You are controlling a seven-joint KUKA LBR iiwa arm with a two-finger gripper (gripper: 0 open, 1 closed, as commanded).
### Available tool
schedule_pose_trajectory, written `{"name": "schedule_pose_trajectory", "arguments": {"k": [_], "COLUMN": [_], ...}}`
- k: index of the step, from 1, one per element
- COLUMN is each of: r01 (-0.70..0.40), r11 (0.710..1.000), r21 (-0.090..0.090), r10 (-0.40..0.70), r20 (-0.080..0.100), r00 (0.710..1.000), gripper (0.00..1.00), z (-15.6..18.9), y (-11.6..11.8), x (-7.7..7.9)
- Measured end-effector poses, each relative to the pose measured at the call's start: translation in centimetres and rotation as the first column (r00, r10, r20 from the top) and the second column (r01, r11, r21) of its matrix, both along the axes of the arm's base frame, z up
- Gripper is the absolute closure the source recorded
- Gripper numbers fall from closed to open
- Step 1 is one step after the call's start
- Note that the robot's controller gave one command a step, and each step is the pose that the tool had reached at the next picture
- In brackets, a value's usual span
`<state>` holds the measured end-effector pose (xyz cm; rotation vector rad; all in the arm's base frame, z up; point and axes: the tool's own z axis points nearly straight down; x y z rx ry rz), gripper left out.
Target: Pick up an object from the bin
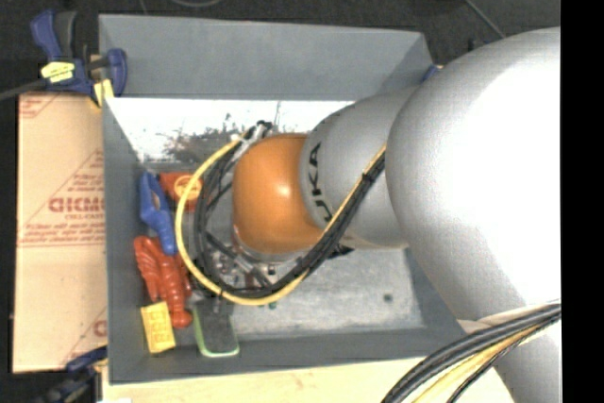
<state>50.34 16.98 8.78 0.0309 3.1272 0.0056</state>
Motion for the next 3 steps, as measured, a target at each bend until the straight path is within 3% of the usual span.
{"name": "schedule_pose_trajectory", "arguments": {"k": [1, 2, 3], "r01": [0.001, -0.009, -0.022], "r11": [1.0, 1.0, 1.0], "r21": [0.0, -0.005, -0.001], "r10": [-0.001, 0.009, 0.022], "r20": [0.0, -0.02, -0.008], "r00": [1.0, 1.0, 1.0], "gripper": [1.0, 1.0, 1.0], "z": [0.0, 4.7, 8.1], "y": [0.0, -0.2, 1.9], "x": [0.0, -1.1, -0.1]}}
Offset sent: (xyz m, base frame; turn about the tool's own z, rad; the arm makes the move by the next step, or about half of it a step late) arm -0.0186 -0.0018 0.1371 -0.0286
